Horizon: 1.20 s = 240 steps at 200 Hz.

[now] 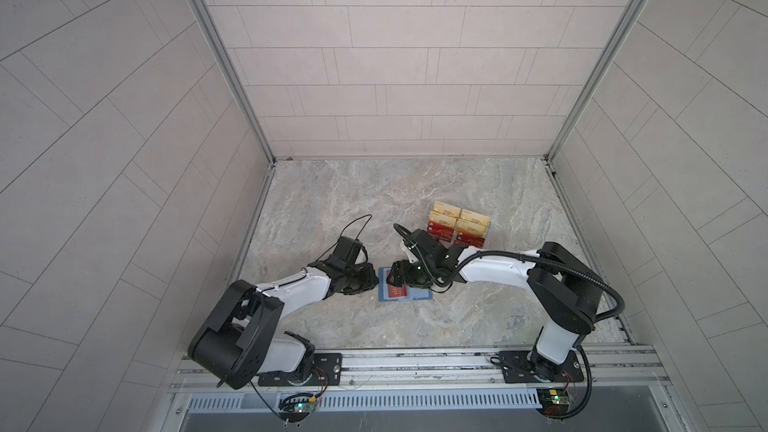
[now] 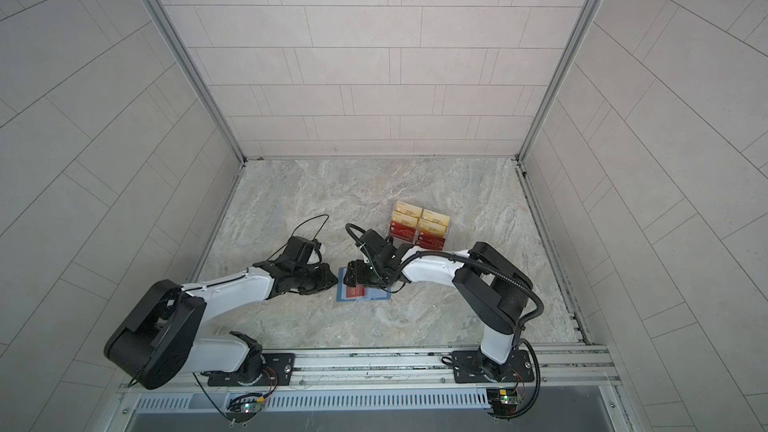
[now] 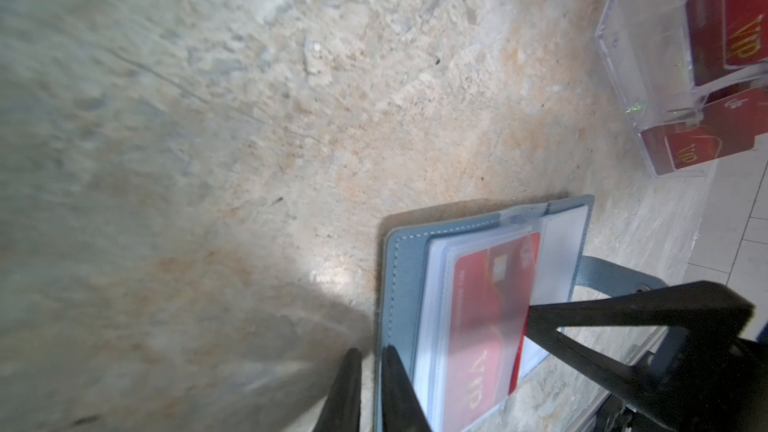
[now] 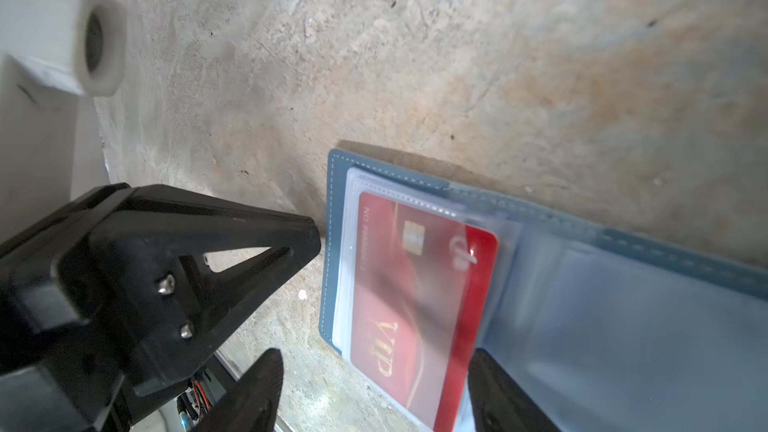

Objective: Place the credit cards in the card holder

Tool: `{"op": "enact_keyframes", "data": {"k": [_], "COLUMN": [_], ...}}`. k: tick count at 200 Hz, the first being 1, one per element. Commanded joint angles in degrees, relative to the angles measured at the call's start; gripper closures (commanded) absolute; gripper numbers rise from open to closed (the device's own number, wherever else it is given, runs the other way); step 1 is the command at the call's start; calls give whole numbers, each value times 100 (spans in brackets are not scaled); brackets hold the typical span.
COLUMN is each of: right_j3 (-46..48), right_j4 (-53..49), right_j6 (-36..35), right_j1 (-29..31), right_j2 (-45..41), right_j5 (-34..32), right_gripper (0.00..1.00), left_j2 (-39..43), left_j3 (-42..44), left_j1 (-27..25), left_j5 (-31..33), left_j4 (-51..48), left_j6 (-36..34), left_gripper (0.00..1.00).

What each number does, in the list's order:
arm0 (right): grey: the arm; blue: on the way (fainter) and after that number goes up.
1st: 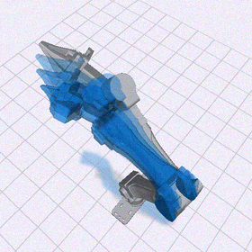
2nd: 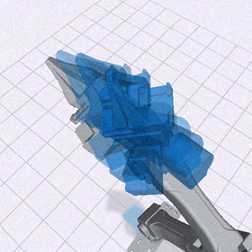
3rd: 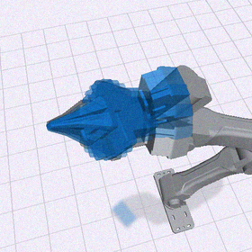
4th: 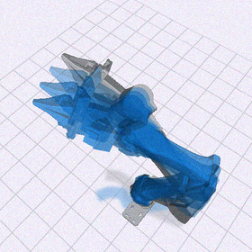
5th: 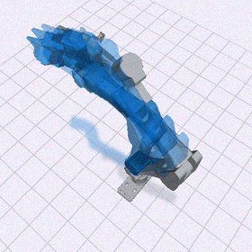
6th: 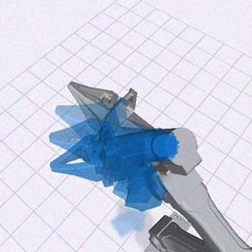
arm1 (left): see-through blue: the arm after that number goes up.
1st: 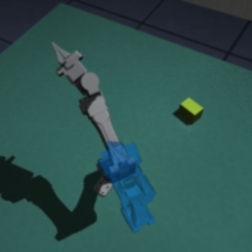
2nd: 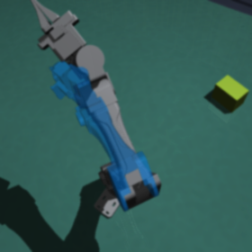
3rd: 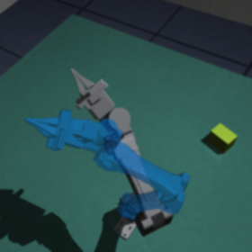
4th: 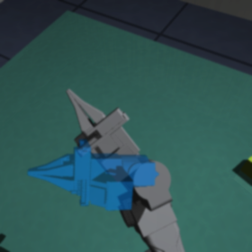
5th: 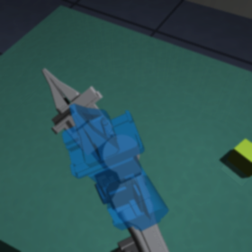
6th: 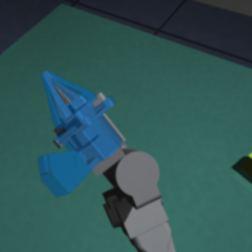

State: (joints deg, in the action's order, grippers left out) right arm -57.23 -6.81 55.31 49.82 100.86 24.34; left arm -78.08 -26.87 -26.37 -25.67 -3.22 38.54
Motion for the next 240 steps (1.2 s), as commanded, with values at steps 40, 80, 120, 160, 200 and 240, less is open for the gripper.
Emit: {"op": "enact_keyframes", "data": {"k": [40,80,120,160,200,240], "right_j3": [45,26,37,125,-11,46], "right_j4": [557,558,207,190,-513,-506], "right_j6": [530,591,359,310,-35,102], "right_j1": [47,52,52,19,89,193], "right_j2": [179,101,37,-81,-168,-181], "right_j5": [-26,15,-46,28,-202,-122], "right_gripper": [27,27,27,26,27,26], "left_j2": [170,212,313,461,506,435], "left_j3": [338,341,182,94,156,224], "left_j1": [-1,-1,1,0,-49,-134], "left_j5": [-86,-74,29,97,171,193], "left_j4": [130,94,-208,-433,-546,-480], "left_j6": [42,31,-57,-60,-24,59], "left_gripper": [89,93,92,91,91,92]}}
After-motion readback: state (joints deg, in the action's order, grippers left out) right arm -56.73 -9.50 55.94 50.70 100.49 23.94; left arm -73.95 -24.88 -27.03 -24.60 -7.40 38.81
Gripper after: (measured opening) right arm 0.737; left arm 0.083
